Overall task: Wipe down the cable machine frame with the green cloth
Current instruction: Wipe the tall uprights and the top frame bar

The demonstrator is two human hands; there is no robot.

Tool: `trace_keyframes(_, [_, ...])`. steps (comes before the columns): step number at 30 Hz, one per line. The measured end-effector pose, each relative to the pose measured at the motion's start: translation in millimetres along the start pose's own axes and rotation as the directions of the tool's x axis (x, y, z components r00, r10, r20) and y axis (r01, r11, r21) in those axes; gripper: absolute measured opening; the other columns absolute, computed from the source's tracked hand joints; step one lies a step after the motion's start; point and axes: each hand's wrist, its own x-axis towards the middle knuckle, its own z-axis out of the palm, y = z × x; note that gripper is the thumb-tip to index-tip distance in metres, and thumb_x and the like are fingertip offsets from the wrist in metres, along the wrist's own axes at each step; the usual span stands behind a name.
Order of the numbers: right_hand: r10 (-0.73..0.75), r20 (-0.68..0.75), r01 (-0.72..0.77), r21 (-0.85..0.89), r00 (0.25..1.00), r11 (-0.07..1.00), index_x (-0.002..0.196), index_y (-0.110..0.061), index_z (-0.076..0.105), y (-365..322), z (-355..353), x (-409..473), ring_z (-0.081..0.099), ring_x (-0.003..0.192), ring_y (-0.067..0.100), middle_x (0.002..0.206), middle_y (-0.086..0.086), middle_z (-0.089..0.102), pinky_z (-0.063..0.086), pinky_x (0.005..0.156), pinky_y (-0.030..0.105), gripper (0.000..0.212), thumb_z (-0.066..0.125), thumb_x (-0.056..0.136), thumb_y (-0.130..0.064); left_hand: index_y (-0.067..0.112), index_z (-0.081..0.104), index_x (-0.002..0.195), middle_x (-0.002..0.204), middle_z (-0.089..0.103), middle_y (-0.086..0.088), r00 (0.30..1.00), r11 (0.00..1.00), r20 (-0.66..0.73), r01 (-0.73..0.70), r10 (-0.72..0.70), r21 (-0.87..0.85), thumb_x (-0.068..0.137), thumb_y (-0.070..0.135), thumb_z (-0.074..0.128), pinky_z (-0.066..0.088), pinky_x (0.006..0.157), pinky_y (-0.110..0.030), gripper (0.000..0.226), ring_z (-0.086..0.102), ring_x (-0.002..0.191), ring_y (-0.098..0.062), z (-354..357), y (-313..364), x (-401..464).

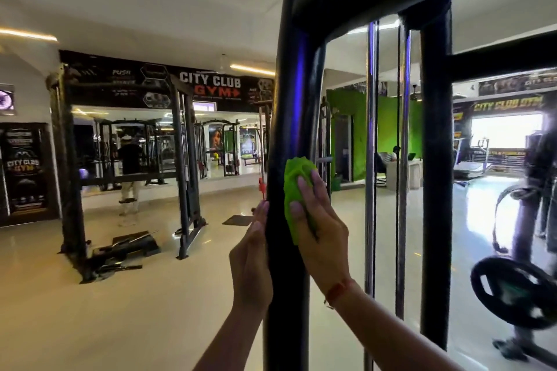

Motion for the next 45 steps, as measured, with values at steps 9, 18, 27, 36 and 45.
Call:
trace_keyframes(9, [-0.039,-0.003,0.038,-0.159,0.999,0.986,0.148,-0.039,0.046,-27,2,62,0.028,0.152,0.020,0.164,-0.014,0.027,0.042,0.114,0.051,0.047,0.053,0.102,-0.031,0.011,0.057,0.140,0.142,0.060,0.006,0.998,0.998,0.063,-0.017,0.013,0.055,0.101,0.036,0.040,0.039,0.114,-0.026,0.049,0.049,0.137,-0.005,23,44,52])
trace_keyframes(18, [-0.076,0.017,0.078,-0.168,0.997,0.983,0.148,-0.045,0.042,-36,-3,72,0.041,0.145,0.020,0.164,-0.011,0.027,0.051,0.106,0.039,0.049,0.055,0.102,-0.034,0.012,0.059,0.138,0.138,0.062,0.012,0.996,0.996,0.091,-0.013,0.005,0.086,0.108,0.028,0.039,0.038,0.115,-0.027,0.039,0.051,0.133,0.001,29,66,77])
trace_keyframes(27, [-0.095,-0.072,0.076,-0.230,0.993,0.970,0.148,-0.051,0.035,-46,5,99,0.046,0.141,0.013,0.161,-0.022,0.023,0.057,0.098,0.042,0.049,0.050,0.102,-0.046,0.013,0.056,0.141,0.148,0.053,0.009,0.970,0.984,0.224,-0.127,0.097,0.126,0.099,0.040,0.040,0.033,0.120,-0.032,0.052,0.043,0.138,0.003,35,85,114])
trace_keyframes(36, [-0.141,-0.046,0.119,-0.318,0.989,0.940,0.150,-0.040,0.041,-68,6,143,0.030,0.149,0.012,0.163,-0.016,0.023,0.043,0.114,0.043,0.050,0.056,0.104,-0.030,0.020,0.060,0.138,0.142,0.061,0.004,0.951,0.989,0.289,-0.135,0.112,0.063,0.101,0.048,0.040,0.045,0.110,-0.028,0.051,0.053,0.133,-0.006,46,105,157])
trace_keyframes(45, [-0.154,-0.021,0.129,-0.442,0.988,0.888,0.146,-0.037,0.048,-88,2,190,0.035,0.148,0.019,0.161,-0.015,0.029,0.041,0.115,0.045,0.047,0.060,0.101,-0.027,0.026,0.066,0.128,0.106,0.072,0.021,0.968,0.997,0.240,-0.079,0.076,0.006,0.107,0.034,0.041,0.049,0.082,-0.007,0.034,0.064,0.104,0.012,60,125,176])
